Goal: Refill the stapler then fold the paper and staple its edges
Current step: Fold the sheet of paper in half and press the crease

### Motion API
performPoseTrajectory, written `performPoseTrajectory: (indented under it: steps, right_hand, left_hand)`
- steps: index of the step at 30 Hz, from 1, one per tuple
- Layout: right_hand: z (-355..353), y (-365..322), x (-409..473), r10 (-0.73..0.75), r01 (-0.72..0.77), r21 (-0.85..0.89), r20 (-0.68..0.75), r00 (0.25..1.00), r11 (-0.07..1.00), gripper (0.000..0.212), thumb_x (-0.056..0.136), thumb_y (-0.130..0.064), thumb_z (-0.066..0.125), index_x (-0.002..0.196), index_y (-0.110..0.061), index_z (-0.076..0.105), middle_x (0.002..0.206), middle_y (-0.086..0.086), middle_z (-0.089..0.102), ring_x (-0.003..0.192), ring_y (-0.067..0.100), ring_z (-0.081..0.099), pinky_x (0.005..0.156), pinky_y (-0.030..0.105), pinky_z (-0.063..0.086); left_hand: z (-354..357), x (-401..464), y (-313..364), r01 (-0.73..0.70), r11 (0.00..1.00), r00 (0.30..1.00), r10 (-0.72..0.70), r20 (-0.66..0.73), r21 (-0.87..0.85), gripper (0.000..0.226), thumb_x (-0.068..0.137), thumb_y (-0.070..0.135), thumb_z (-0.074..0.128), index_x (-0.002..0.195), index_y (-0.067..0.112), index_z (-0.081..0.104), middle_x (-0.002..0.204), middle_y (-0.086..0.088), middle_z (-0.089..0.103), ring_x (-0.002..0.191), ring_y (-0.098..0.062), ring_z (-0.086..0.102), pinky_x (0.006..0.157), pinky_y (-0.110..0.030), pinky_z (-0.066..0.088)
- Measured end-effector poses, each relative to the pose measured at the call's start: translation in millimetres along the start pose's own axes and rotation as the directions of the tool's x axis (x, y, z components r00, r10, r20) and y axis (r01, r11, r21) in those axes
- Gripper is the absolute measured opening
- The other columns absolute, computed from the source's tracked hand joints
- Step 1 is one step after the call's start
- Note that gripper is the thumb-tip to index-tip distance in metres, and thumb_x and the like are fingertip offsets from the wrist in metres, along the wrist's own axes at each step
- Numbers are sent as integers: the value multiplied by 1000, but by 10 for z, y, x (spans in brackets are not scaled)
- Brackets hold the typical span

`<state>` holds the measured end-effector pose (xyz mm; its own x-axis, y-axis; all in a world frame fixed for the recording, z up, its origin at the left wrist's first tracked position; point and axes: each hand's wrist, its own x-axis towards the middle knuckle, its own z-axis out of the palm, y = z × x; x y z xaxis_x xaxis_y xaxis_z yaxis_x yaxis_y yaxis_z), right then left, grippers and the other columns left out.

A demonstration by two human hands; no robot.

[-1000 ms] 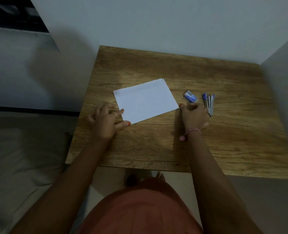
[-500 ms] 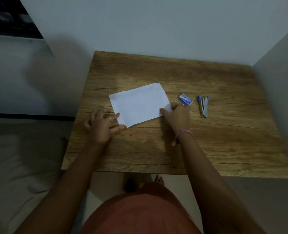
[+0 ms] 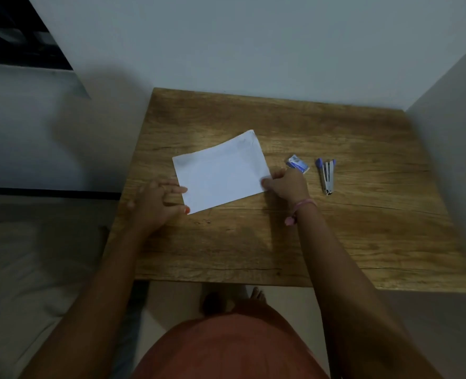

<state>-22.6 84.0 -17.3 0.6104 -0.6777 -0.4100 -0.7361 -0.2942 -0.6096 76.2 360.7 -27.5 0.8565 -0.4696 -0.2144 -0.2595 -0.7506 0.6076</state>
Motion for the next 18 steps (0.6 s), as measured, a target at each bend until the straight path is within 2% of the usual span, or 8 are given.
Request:
performPoseTrajectory:
  steps: [2,4,7,9,12,15,17,18]
  right_hand:
    - [-35,0,-29,-20,19,-13,-38,999,1000,11,83,-26,71,84,-17,65,97,7,68,84,16,56,73,29,43]
    - [-121,-16,-71,-79,77,-28,-82,994,997,17,83,-24,72,92,-10,67,93,6,68,87,18,59,74,29,46]
    - [-361,-97,-166,-96,92,210,9,995,973,14,82,-16,74,90,-9,64,86,3,68,81,17,65,66,24,55]
    - [-552,-148,-238,-109,45,411,132,985,910,18,82,-10,72,96,-3,63,90,7,70,74,15,68,58,20,57]
    - [-811,-164,-264,-154,24,508,214,965,861,28,83,-6,71,107,4,61,104,15,71,82,17,70,69,23,58]
    - [-1031,-127,-226,-192,27,559,239,952,829,16,83,-4,69,98,-1,64,101,16,71,79,17,68,66,20,56]
    - [-1147,-88,-189,-228,54,571,237,944,819,6,83,-4,69,83,-10,70,89,9,75,74,13,70,63,20,57]
    - [-1195,-69,-158,-239,70,570,226,944,819,13,83,-4,69,77,-15,72,84,5,76,72,11,70,61,18,57]
  left_hand:
    - [-39,-2,13,36,987,999,-34,16,-159,45,75,18,81,115,34,66,137,3,53,124,-22,46,104,-50,39]
    - [-24,3,79,50,934,998,-59,-15,-353,39,80,12,76,109,35,64,129,1,56,111,-15,51,91,-36,47]
    - [44,29,315,1,842,993,-63,-97,-539,27,85,17,71,103,36,64,113,5,64,99,-6,59,65,-15,49]
    - [99,89,488,-13,761,995,-57,-86,-649,21,87,22,70,102,35,65,117,3,65,101,-7,61,69,-21,53]
    - [133,231,698,-28,634,997,-41,-70,-773,28,91,17,66,112,34,60,134,2,56,117,-13,56,93,-34,52]
    - [115,348,783,-27,620,996,-52,-76,-784,33,91,11,64,115,33,59,132,6,50,120,-17,52,91,-32,53]
    - [91,395,780,13,544,1000,-22,1,-839,29,91,8,63,108,30,63,129,6,56,119,-20,56,88,-38,56]
    - [84,408,789,40,500,998,19,57,-865,29,90,5,63,105,29,67,127,6,58,117,-20,57,84,-37,57]
